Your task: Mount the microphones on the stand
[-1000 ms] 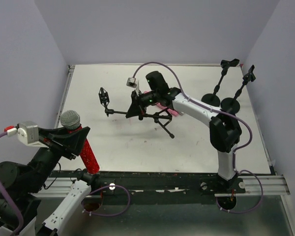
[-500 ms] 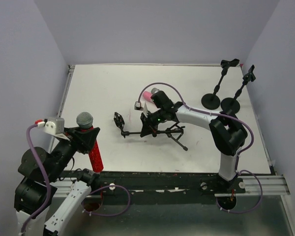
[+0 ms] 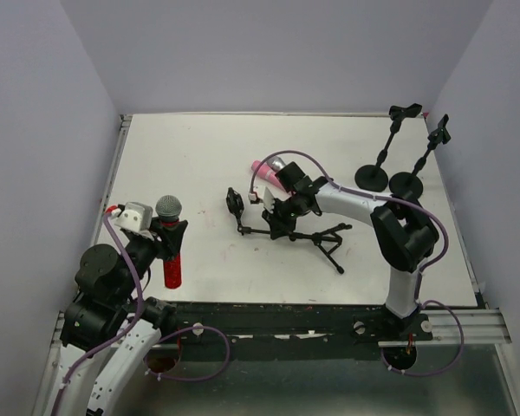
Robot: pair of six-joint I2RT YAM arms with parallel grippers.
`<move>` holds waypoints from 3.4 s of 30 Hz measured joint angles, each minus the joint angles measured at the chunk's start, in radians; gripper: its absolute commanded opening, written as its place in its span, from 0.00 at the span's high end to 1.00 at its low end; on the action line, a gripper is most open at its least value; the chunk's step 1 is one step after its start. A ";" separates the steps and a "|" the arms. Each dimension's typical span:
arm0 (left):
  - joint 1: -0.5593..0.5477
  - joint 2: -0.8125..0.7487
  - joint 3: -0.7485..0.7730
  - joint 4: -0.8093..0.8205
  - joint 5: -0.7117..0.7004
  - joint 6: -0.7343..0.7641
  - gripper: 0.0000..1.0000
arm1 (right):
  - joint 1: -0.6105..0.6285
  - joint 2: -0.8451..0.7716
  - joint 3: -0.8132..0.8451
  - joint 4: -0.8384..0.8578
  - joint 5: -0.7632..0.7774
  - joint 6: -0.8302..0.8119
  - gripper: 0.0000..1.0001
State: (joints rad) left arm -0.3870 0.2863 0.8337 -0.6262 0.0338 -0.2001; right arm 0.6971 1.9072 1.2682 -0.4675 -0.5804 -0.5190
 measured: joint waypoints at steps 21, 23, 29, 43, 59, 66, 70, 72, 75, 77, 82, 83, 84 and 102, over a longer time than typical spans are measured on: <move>0.000 -0.132 -0.137 0.190 -0.025 0.107 1.00 | 0.126 0.227 0.378 -0.250 0.299 -0.050 0.49; 0.000 -0.143 -0.134 0.188 -0.031 0.107 1.00 | 0.150 0.245 0.383 -0.277 0.356 -0.052 0.57; 0.000 -0.165 -0.122 0.181 -0.039 0.106 1.00 | 0.174 0.246 0.392 -0.327 0.429 -0.048 0.93; 0.000 -0.171 0.008 0.168 -0.003 0.028 1.00 | 0.077 0.190 0.702 -0.457 0.032 -0.008 1.00; 0.000 -0.128 0.113 0.214 0.006 -0.120 1.00 | 0.055 0.122 0.804 0.120 -0.559 0.280 1.00; 0.000 -0.044 0.127 0.250 0.023 -0.160 1.00 | 0.055 0.129 0.749 0.206 -0.670 0.287 1.00; 0.000 -0.020 0.129 0.263 0.036 -0.172 1.00 | 0.055 0.127 0.651 0.220 -0.702 0.247 0.99; 0.000 -0.014 0.130 0.267 0.044 -0.177 1.00 | 0.055 0.127 0.593 0.219 -0.708 0.227 0.99; 0.000 -0.012 0.132 0.267 0.050 -0.183 1.00 | 0.055 0.127 0.537 0.222 -0.723 0.200 0.99; 0.000 -0.011 0.135 0.267 0.054 -0.185 1.00 | 0.055 0.115 0.524 0.229 -0.727 0.188 0.99; 0.000 -0.002 0.140 0.269 0.059 -0.191 1.00 | 0.055 0.104 0.505 0.249 -0.727 0.181 0.99; 0.000 0.001 0.140 0.270 0.060 -0.192 1.00 | 0.055 0.102 0.502 0.252 -0.726 0.183 0.98; 0.000 0.003 0.140 0.271 0.062 -0.193 1.00 | 0.055 0.099 0.498 0.257 -0.726 0.186 0.98; 0.000 0.133 -0.041 0.447 0.084 -0.151 1.00 | 0.000 -0.089 0.134 0.687 -0.754 0.470 0.76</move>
State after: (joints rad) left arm -0.3870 0.4194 0.7925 -0.1791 0.1173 -0.3511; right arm 0.6968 1.8187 1.4021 0.2195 -1.3346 -0.0494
